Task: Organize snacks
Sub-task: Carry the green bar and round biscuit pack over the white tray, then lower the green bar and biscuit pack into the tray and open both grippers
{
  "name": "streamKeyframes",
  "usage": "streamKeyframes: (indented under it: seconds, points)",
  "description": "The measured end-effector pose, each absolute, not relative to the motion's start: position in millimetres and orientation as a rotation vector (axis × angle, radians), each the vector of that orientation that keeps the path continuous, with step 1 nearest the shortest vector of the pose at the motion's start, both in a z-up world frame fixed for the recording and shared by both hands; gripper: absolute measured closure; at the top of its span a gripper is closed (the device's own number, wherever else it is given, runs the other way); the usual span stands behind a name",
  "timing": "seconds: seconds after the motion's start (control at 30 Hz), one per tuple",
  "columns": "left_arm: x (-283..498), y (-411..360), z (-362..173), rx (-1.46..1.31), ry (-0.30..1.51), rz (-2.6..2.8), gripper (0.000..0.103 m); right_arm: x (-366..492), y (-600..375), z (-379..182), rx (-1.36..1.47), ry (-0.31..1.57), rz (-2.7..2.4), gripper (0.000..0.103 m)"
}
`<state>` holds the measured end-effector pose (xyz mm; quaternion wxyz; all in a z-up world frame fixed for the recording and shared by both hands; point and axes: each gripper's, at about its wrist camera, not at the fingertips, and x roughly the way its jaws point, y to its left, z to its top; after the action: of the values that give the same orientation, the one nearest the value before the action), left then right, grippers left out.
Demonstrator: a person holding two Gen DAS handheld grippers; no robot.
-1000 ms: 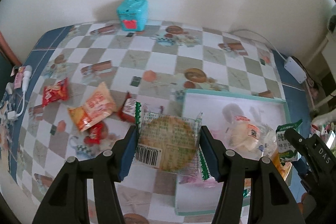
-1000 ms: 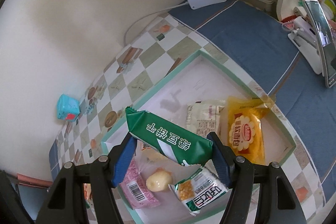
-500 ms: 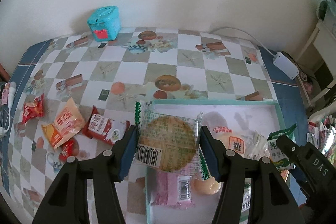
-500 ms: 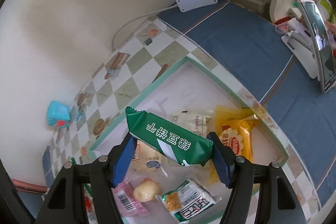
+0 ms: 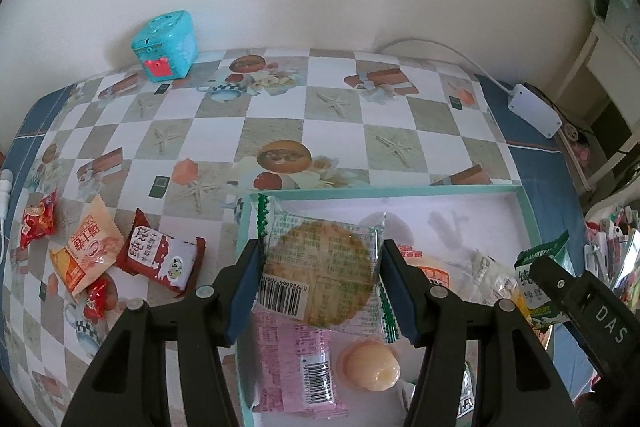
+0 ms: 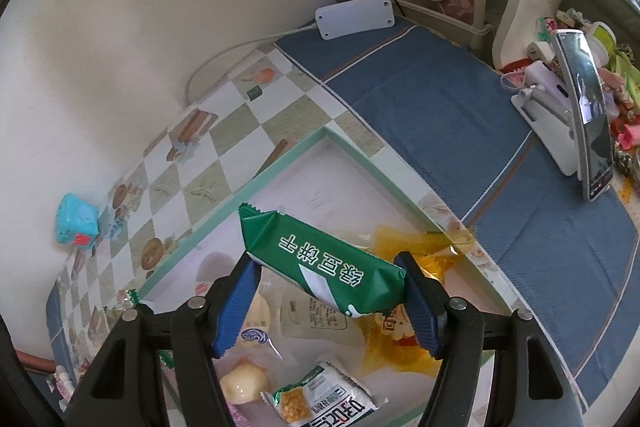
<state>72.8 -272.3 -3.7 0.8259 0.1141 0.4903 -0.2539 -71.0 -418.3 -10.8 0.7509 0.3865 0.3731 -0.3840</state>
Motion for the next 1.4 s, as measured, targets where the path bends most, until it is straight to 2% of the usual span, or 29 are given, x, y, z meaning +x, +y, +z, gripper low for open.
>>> streamKeyframes:
  seconds: [0.53,0.6,0.67,0.9,1.0,1.1,1.27,1.4]
  points:
    - [73,-269,-2,0.235,1.090,-0.557,0.041,-71,-416,-8,0.822,0.822,-0.839,0.031]
    - [73,-268,-2,0.237,1.097,-0.558,0.040,-71,-415,-8,0.819,0.824,-0.837,0.031]
    - [73,-267,-1,0.235,1.104,-0.561,0.033,-71,-414,-7,0.815,0.826,-0.837,0.031]
    - [77,-256,5,0.210,1.116,-0.533,0.032,-68,-411,-7,0.796,0.838,-0.832,0.031]
    - [85,-245,3,0.196,1.149,-0.470,0.027,-66,-410,-7,0.788,0.848,-0.830,0.031]
    - [92,-234,0,0.184,1.165,-0.416,0.026,-64,-410,-11,0.781,0.867,-0.821,0.030]
    - [102,-219,-8,0.150,1.205,-0.360,0.020,-62,-408,-10,0.764,0.857,-0.817,0.019]
    - [108,-210,-12,0.114,1.230,-0.337,0.019,-61,-406,-6,0.758,0.836,-0.811,0.000]
